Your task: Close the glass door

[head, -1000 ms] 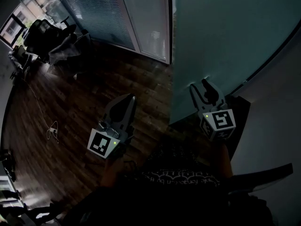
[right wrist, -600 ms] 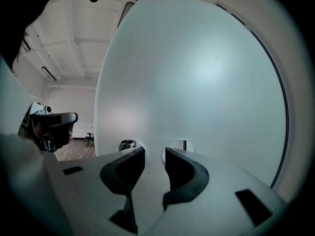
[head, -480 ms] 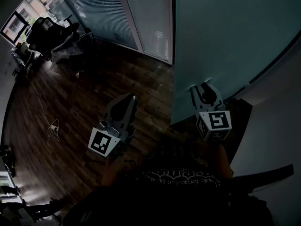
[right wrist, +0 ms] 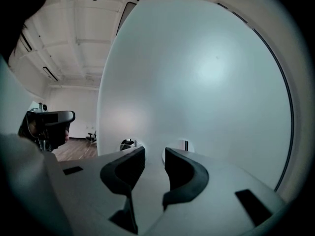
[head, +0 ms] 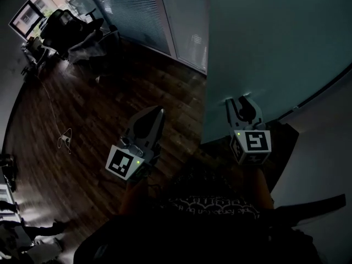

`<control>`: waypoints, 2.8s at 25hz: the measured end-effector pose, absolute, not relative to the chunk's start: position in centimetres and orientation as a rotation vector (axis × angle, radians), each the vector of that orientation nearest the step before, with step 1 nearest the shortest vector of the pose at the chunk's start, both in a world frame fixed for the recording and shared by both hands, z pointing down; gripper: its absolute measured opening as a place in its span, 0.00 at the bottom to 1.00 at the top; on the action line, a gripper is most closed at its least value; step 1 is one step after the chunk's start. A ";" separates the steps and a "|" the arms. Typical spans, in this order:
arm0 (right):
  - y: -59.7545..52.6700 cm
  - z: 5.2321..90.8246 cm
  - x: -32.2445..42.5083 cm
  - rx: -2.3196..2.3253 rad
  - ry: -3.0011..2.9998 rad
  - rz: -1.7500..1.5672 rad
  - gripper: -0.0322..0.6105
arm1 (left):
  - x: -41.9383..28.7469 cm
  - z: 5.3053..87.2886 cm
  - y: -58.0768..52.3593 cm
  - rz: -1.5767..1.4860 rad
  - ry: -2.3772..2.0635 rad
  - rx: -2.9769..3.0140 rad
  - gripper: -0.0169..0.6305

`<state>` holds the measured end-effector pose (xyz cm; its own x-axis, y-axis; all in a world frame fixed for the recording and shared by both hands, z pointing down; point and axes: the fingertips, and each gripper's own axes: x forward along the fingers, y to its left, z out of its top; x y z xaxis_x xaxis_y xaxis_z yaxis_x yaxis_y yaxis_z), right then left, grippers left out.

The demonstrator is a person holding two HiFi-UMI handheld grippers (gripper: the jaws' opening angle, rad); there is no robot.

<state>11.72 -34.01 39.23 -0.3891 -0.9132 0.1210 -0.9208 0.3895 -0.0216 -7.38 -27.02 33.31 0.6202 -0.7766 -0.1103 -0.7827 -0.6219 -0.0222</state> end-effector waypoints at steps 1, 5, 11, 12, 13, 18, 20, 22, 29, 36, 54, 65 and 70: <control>-34.2 39.2 11.7 1.684 -2.540 0.118 0.25 | -7.5 33.2 -27.1 0.141 1.348 -2.755 0.03; -35.5 38.7 11.5 1.691 -2.524 0.068 0.25 | -7.8 32.6 -27.8 0.133 1.398 -2.711 0.03; -37.9 38.8 10.8 1.642 -2.549 0.072 0.24 | -7.8 32.3 -28.6 0.120 1.462 -2.665 0.03; -38.2 39.0 10.7 1.630 -2.553 0.062 0.24 | -7.7 32.3 -28.6 0.113 1.475 -2.659 0.03; -38.6 39.1 10.7 1.625 -2.555 0.058 0.24 | -7.6 32.4 -28.5 0.102 1.488 -2.652 0.03; -40.4 38.9 10.7 1.630 -2.560 0.096 0.24 | -8.2 32.6 -28.4 0.070 1.562 -2.621 0.03; -41.1 39.0 10.5 1.619 -2.558 0.101 0.24 | -8.9 32.7 -28.5 0.079 1.594 -2.620 0.03; -41.8 39.0 10.1 1.615 -2.563 0.102 0.24 | -9.8 32.5 -28.8 0.106 1.618 -2.613 0.03; -44.6 38.8 9.5 1.660 -2.566 0.116 0.24 | -12.0 33.4 -31.7 0.139 1.613 -2.623 0.03; -48.0 38.3 8.8 1.721 -2.512 0.145 0.24 | -15.7 32.0 -36.8 0.189 1.566 -2.638 0.03; -56.2 38.1 8.6 1.839 -2.429 0.107 0.24 | -21.0 31.5 -49.9 0.168 1.344 -2.698 0.03; -61.3 38.7 8.9 1.926 -2.344 0.150 0.24 | -21.5 32.6 -55.2 0.134 1.394 -2.699 0.03; -63.3 38.3 9.1 1.942 -2.325 0.140 0.24 | -21.1 31.8 -57.9 0.236 1.447 -2.688 0.03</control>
<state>9.14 -63.30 38.33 -0.1763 -0.9739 0.1427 -0.9840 0.1780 -0.0008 -21.10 -57.93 31.76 0.5422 -0.8223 -0.1726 -0.8346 -0.5508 0.0024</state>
